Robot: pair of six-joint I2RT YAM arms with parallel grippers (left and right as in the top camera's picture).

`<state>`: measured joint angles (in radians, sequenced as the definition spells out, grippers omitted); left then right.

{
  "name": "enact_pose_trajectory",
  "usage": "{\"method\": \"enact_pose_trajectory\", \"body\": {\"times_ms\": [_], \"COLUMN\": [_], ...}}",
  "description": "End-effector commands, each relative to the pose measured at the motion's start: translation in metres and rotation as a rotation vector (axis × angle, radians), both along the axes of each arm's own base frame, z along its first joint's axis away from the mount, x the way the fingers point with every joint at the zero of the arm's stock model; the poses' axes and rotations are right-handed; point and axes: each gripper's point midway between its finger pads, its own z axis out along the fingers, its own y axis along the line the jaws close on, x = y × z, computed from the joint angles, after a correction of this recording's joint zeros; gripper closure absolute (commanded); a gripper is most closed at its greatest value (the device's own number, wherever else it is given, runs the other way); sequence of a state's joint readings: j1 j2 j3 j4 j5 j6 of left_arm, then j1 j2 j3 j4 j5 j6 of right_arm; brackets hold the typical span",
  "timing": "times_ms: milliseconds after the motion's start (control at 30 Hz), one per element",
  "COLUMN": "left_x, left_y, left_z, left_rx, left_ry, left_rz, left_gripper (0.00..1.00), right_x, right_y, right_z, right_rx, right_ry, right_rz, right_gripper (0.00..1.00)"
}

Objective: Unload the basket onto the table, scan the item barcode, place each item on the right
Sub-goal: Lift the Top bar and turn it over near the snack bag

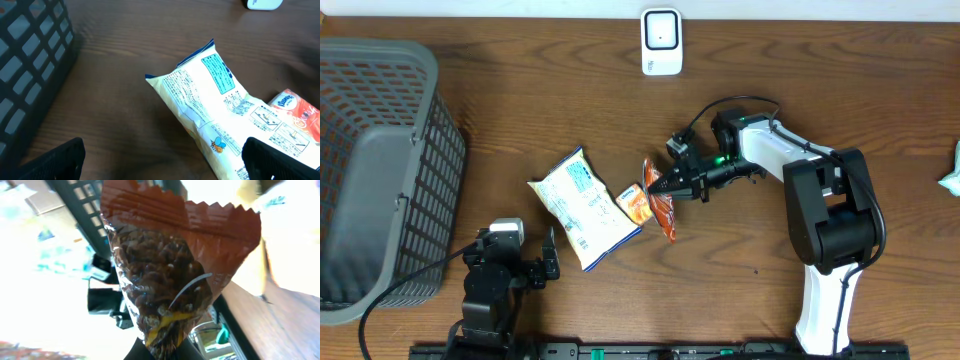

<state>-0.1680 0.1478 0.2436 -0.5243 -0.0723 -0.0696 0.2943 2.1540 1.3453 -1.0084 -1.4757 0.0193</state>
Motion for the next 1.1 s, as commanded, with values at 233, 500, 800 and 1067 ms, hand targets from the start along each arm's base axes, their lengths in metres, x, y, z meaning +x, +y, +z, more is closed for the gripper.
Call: {"method": "enact_pose_trajectory", "body": {"times_ms": [233, 500, 800, 1067], "left_x": [0.0, 0.0, 0.0, 0.0], "left_y": [-0.001, -0.001, -0.001, -0.001], "left_z": [0.008, 0.008, 0.008, 0.008], "left_rx": [0.006, 0.006, 0.006, 0.006], "left_ry": [-0.021, -0.021, -0.021, -0.021], "left_rz": [-0.014, -0.014, -0.014, -0.014], "left_gripper": [0.01, 0.01, 0.01, 0.01], "right_x": [-0.015, -0.021, -0.021, -0.024], "right_y": [-0.006, -0.008, -0.008, -0.011], "right_z": [0.026, 0.03, 0.03, 0.035], "right_rx": [-0.124, -0.225, -0.246, -0.276], "right_ry": [0.664, 0.972, 1.039, 1.141], "right_rz": [-0.059, -0.073, -0.076, -0.086], "right_gripper": [0.99, 0.99, 0.98, 0.99]}}
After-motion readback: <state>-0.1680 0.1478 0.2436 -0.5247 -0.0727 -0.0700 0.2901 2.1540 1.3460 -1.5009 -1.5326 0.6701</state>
